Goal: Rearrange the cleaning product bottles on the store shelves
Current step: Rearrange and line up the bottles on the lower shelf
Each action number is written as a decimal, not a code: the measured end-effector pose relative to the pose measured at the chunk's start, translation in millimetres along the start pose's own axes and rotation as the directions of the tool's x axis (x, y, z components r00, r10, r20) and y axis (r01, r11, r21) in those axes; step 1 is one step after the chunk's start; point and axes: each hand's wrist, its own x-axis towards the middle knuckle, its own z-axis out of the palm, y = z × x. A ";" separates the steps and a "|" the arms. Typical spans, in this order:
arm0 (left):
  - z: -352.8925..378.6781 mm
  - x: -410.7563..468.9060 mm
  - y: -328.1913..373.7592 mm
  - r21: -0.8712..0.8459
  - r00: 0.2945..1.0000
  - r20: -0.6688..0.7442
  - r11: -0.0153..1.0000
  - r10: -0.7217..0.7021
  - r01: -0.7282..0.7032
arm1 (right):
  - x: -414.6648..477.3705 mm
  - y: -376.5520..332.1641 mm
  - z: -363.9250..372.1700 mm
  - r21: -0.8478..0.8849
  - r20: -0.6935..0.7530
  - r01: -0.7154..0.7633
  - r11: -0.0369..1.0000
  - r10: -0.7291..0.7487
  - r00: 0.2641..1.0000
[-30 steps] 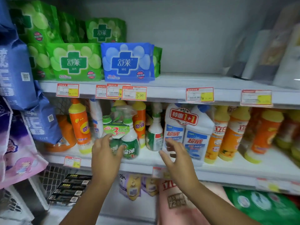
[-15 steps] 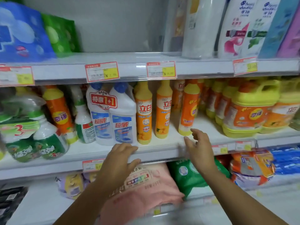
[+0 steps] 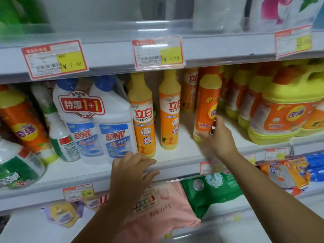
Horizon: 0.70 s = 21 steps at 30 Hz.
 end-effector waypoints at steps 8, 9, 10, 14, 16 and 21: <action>-10.5 2.1 -25.6 -0.211 0.994 0.086 0.973 -0.073 0.090 | 44.3 20.0 -18.4 -0.017 -0.129 -0.071 0.997 0.069 0.989; -10.1 1.2 -27.9 -0.223 0.994 0.080 0.971 -0.070 0.087 | 48.4 22.4 -17.1 -0.015 -0.136 -0.076 0.997 0.073 0.988; -9.2 0.9 -29.2 -0.232 0.995 0.078 0.970 -0.063 0.080 | 52.0 24.4 -15.6 -0.013 -0.139 -0.077 0.997 0.075 0.987; -7.2 0.7 -30.8 -0.246 0.996 0.078 0.967 -0.041 0.059 | 61.0 25.8 -10.2 0.007 -0.157 -0.061 0.998 0.061 0.986; -5.4 2.0 -34.1 -0.266 0.997 0.071 0.962 -0.041 0.058 | 64.6 26.9 -8.8 0.008 -0.166 -0.053 0.999 0.054 0.985; -2.8 3.4 -38.1 -0.294 0.997 0.069 0.954 -0.042 0.060 | 68.5 28.5 -5.7 0.008 -0.172 -0.061 0.998 0.061 0.983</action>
